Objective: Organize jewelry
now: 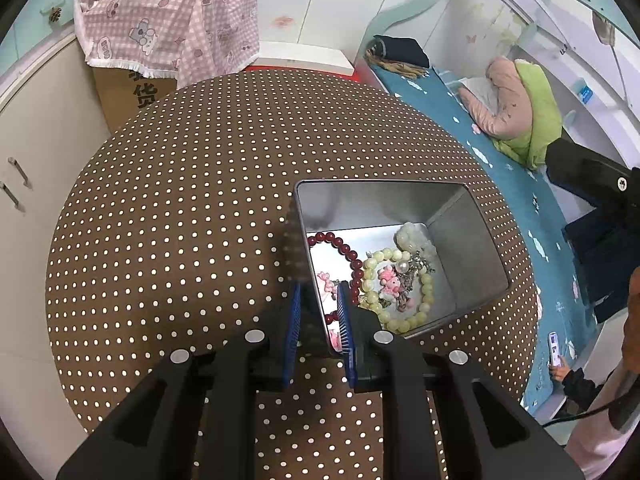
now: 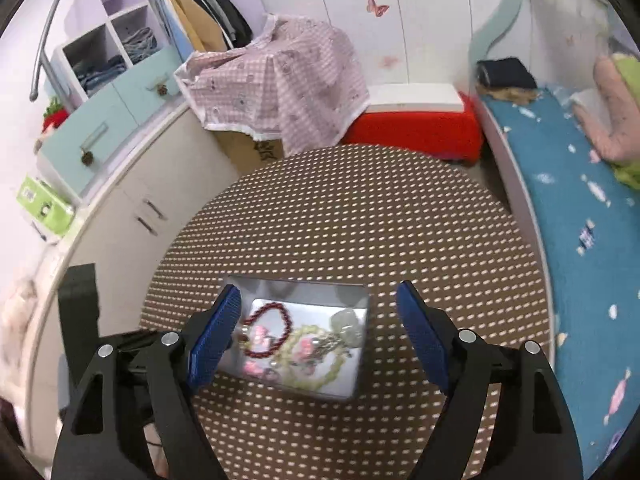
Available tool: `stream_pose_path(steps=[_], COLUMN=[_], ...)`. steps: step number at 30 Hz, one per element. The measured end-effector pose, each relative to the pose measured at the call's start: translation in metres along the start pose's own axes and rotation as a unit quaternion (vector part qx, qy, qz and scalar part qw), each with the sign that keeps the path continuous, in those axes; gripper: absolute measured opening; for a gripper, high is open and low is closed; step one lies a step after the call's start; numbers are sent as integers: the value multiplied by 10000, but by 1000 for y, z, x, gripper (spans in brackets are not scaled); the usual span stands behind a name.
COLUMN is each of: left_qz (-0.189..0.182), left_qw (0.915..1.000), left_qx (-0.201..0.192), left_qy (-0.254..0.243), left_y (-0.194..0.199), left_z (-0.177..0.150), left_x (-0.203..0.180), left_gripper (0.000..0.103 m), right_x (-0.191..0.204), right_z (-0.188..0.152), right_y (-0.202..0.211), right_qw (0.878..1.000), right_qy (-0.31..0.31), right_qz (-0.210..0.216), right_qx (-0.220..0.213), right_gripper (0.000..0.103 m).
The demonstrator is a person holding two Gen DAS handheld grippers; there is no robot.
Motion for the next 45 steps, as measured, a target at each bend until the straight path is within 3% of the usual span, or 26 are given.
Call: stream_pose_path(steps=[8,10,11,12,13,18,21,27,39,45], left_qz=[69,281,463,606,735,940,1048,924,1243,1323], left_qw=[10000,9994,9986,9978,9969,9948,9936,9954,9868,9828], left_qx=[-27,-69,-61,-81,-135,-324,-360,-238,-1014,-1223], left_qy=[-39,-162,-231,-249,-232,-211,-201,-117,-231,-411], left_y=[5,9,11,13,16,33,41,49,102,114], left_z=[-3,-4,-5,-6,-6,-6,-8,-14,-8,-6], left_x=[-5,-6,-6,-5,-4,-1,0,-8,-35,-51], left_gripper=[17,20,33,55,63,75,77,78,78,78], right_x=[-5,-7,-7,-9,-10,-18,-22,-27,-13,-2], right_z=[-8,-12,-14,-16,-18,-28,-33,-46,-56,-57], right_y=[8,11,12,13,14,20,25,36,73,86], right_qw=[9999,9998,9998,9998,9997,9994,9988,9984,9937,9912], right_qy=[57,73,84,88,81,2,-18,-230,68,240], right_qz=[-107,-160,-178,-194,-231,-352,-457,-443,-695,-739], right_qx=[10,4,-9,-14,-19,-63,-151,-266,-879,-1073], right_gripper=[77,77,77,77,78,81,83,83,83,83])
Point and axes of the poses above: each gripper's, at about its wrist camera, not at the fingertips, and y roughly against the way its jaws point, x to its left, z to its top, the point moved 7 cm from there along -y, roughly the way its jaws point, and after that the axes turned 9 degrees about -y, right-handed, at the moved point
